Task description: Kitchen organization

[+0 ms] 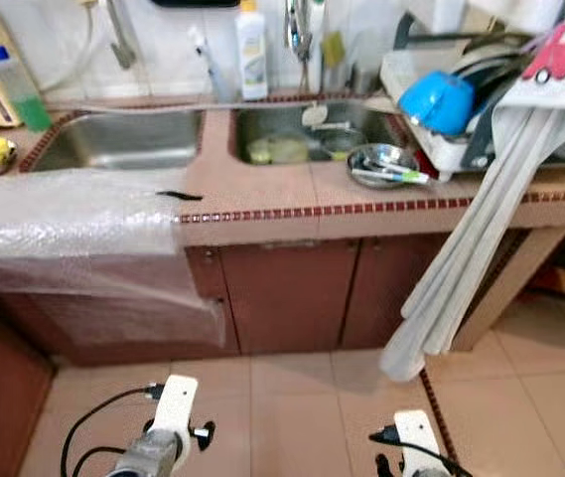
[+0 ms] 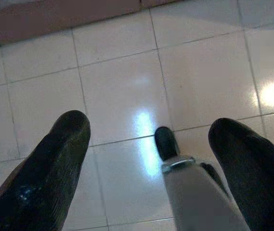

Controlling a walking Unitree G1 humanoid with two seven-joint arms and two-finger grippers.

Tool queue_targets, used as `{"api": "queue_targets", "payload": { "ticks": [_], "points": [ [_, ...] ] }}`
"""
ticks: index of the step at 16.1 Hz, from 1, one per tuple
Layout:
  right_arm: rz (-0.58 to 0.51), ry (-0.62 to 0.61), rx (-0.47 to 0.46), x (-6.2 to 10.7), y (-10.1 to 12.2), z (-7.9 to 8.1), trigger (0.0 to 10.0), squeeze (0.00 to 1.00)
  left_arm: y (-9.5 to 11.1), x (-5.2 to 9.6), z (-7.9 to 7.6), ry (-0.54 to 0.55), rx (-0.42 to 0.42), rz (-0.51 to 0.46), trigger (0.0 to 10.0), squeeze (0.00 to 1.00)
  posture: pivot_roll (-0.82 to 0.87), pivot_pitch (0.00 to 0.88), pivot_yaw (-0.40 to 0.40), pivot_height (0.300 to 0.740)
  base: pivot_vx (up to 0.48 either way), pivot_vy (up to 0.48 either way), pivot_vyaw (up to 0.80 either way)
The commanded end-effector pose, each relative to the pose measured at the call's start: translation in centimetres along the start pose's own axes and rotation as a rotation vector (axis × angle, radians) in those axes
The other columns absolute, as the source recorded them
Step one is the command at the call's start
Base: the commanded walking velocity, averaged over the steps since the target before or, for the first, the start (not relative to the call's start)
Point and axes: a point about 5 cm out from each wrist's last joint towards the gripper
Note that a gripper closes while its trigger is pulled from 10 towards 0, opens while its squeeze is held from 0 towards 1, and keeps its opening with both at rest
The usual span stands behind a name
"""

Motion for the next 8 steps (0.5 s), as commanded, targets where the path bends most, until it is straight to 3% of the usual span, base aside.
{"api": "queue_targets", "payload": {
  "ticks": [1, 8],
  "points": [
    [0.008, 0.015, 0.009, 0.0, -0.05, 0.43, 10.0, 0.0, -0.47, 0.07, 0.35, 0.007, -0.012, 0.02, 10.0, 0.0, -0.04, 0.0, 0.084, 0.74, 0.0, 0.0, 0.0],
    [0.009, 0.016, 0.009, -0.01, -0.01, 0.45, 10.0, 0.0, -0.47, 0.08, 0.37, 0.007, -0.015, 0.021, 10.0, 0.0, -0.04, 0.0, 0.084, 0.74, 0.0, 0.0, 0.0]
  ]
}}
Point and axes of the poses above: a point about 5 cm out from each wrist's last joint towards the gripper, its own x axis pointing back from the gripper into the wrist, its own y axis along the axis of the wrist's last joint, z = x × y, and after that the axes turned 4 degrees about x, right-handed
